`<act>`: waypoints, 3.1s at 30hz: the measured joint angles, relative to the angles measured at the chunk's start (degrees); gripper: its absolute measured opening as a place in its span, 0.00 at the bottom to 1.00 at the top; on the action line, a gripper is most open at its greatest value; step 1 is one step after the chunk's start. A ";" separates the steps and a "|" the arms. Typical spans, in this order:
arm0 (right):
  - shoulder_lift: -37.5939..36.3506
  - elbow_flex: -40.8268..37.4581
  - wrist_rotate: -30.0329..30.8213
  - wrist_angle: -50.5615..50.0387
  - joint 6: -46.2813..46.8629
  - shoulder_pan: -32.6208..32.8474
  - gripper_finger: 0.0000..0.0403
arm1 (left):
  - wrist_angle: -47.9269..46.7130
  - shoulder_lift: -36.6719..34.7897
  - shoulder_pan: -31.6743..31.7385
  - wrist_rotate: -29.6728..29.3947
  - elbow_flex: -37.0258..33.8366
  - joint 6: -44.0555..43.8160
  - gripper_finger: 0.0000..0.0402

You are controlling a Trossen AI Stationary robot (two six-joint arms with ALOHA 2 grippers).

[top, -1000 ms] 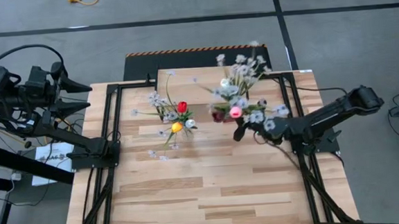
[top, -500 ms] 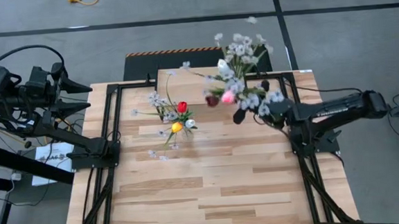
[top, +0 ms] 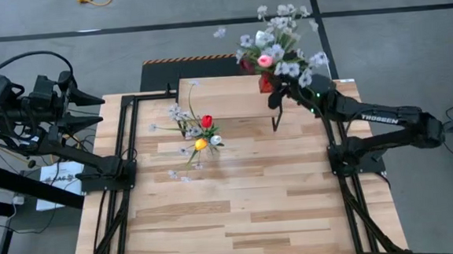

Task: Pick and place flowers into a vace then onto a shelf
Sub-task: Put the red vase with flowers on the shelf, then put the transparent vase with flowers on the shelf

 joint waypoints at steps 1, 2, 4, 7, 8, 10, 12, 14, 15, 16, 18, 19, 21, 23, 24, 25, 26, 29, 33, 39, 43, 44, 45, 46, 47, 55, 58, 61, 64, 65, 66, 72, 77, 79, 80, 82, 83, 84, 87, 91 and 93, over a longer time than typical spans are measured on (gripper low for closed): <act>0.04 0.00 -1.26 -0.48 0.62 -1.64 0.29 | 0.00 0.00 0.00 0.00 0.01 0.01 0.55; 0.39 0.03 -2.66 -0.67 1.39 -3.25 0.29 | 0.00 0.00 0.00 0.00 0.02 -0.01 0.55; 1.34 0.09 -5.73 -1.58 2.93 -6.19 0.29 | 0.00 0.00 0.00 0.00 -0.01 0.00 0.55; 3.45 0.09 -8.42 -1.73 3.20 -9.40 0.29 | 0.02 0.00 0.00 -0.04 0.02 -0.01 0.55; 4.30 0.09 -8.55 -1.51 3.20 -10.06 0.30 | 0.02 0.00 0.00 -0.05 0.00 0.01 0.55; 6.32 0.09 -8.71 -1.02 3.23 -11.21 0.30 | 0.02 0.00 0.00 -0.11 0.02 0.01 0.55; 8.27 0.05 -9.93 -0.35 3.22 -12.06 0.30 | 0.02 0.00 0.00 -0.11 0.00 -0.13 0.55; 10.09 0.04 -11.08 1.32 3.31 -12.93 0.30 | 0.01 0.00 0.00 -0.13 0.00 -0.70 0.55; 10.90 0.04 -11.14 1.87 3.31 -13.19 0.30 | 0.01 0.00 0.00 -0.11 0.01 -1.03 0.55; 11.72 0.04 -11.13 2.43 3.33 -13.38 0.30 | 0.02 0.00 0.00 -0.09 0.01 -1.32 0.55; 13.01 0.04 -11.12 2.97 3.33 -13.47 0.30 | 0.00 0.00 0.00 -0.09 0.00 -1.60 0.55; 13.40 0.04 -11.02 3.22 3.33 -13.49 0.30 | 0.01 0.00 0.00 -0.08 0.00 -1.71 0.55; 14.10 0.04 -11.10 3.78 3.34 -13.47 0.30 | -0.04 0.02 0.00 -0.07 0.00 -1.93 0.55; 14.78 0.04 -11.11 3.44 3.32 -13.47 0.30 | -0.37 0.00 0.00 -0.07 0.01 -1.96 0.55; 15.03 0.03 -11.13 3.56 3.34 -13.46 0.30 | -0.51 0.00 0.00 -0.07 0.01 -1.96 0.55; 15.14 0.04 -11.12 3.58 3.47 -13.47 0.30 | -0.55 0.00 0.00 -0.07 0.00 -1.96 0.55; 15.28 0.04 -11.06 3.70 3.79 -13.47 0.30 | -0.64 0.00 0.00 -0.07 0.02 -1.96 0.55; 15.67 0.07 -11.00 3.97 3.84 -13.45 0.30 | -0.74 0.02 0.00 -0.06 -0.01 -1.96 0.55; 15.67 0.07 -10.92 3.80 3.79 -13.08 0.30 | -0.74 0.02 0.00 -0.04 0.00 -1.96 0.55; 15.54 0.11 -11.10 2.88 2.69 -12.24 0.39 | -1.06 0.02 0.00 -0.03 0.01 -1.96 0.55; 15.56 0.09 -11.11 2.62 2.24 -11.64 0.46 | -1.05 0.02 0.00 -0.04 0.02 -1.96 0.55; 15.56 0.09 -11.15 2.58 2.24 -11.48 0.47 | -1.07 0.02 0.00 -0.02 0.02 -1.96 0.55; 15.56 0.09 -11.14 2.48 2.22 -11.42 0.48 | -1.05 0.02 0.00 -0.02 0.01 -1.96 0.55; 15.54 0.09 -11.02 2.30 2.20 -11.40 0.49 | -1.05 0.01 0.00 -0.02 -0.01 -1.96 0.55; 15.40 0.07 -10.95 1.87 2.20 -11.41 0.50 | -1.06 0.02 0.00 -0.02 -0.01 -1.96 0.55; 11.20 0.00 -9.97 -3.30 1.07 -11.45 0.54 | -1.07 0.02 0.00 -0.02 0.00 -1.96 0.55; 9.08 0.00 -9.90 -5.49 0.73 -11.34 0.53 | -1.07 0.01 0.00 -0.02 0.02 -1.96 0.55; 7.22 -0.01 -9.88 -8.56 0.75 -10.73 0.53 | -1.07 0.02 0.00 -0.02 0.00 -1.96 0.55; 5.11 -0.02 -9.90 -11.74 0.76 -9.48 0.53 | -1.07 0.02 0.00 -0.02 -0.01 -1.96 0.55; 4.32 -0.02 -9.88 -12.86 0.78 -8.92 0.53 | -1.07 0.00 0.00 -0.02 0.00 -1.96 0.55; 3.64 -0.02 -9.90 -13.88 0.89 -8.28 0.53 | -1.07 0.02 0.00 0.00 0.01 -1.94 0.55; -1.14 -0.02 -9.90 -18.13 2.78 -3.64 0.53 | -1.04 0.02 0.01 1.94 0.00 -1.27 0.55; -5.18 0.00 -9.89 -20.38 4.94 1.09 0.53 | -0.81 0.02 0.00 7.80 -0.01 -0.96 0.55; -6.60 0.00 -9.90 -21.61 6.08 3.10 0.53 | -1.11 0.36 0.00 9.25 0.01 -2.31 0.55; -7.30 -0.01 -9.90 -22.04 6.55 4.08 0.53 | -1.07 0.52 0.00 10.00 0.00 -3.30 0.55; -8.62 -0.01 -9.79 -22.19 7.75 6.13 0.53 | -0.71 1.02 0.00 11.67 -0.35 -4.96 0.55; -9.17 0.00 -9.37 -22.28 8.42 7.21 0.53 | -0.20 1.09 0.00 12.33 -1.07 -6.04 0.55; -9.62 0.00 -8.50 -22.73 9.08 8.26 0.53 | 0.14 1.07 0.00 13.26 -1.97 -7.34 0.55; -10.39 0.00 -5.07 -22.79 10.71 11.73 0.53 | 1.46 0.82 0.00 15.68 -7.04 -11.94 0.55; -10.75 0.00 -0.28 -22.79 11.62 16.48 0.53 | 5.02 -0.45 -0.01 21.98 -16.77 -18.61 0.55; -10.71 0.00 2.30 -22.88 12.88 18.63 0.53 | 9.46 -1.77 -0.42 26.83 -21.82 -21.07 0.55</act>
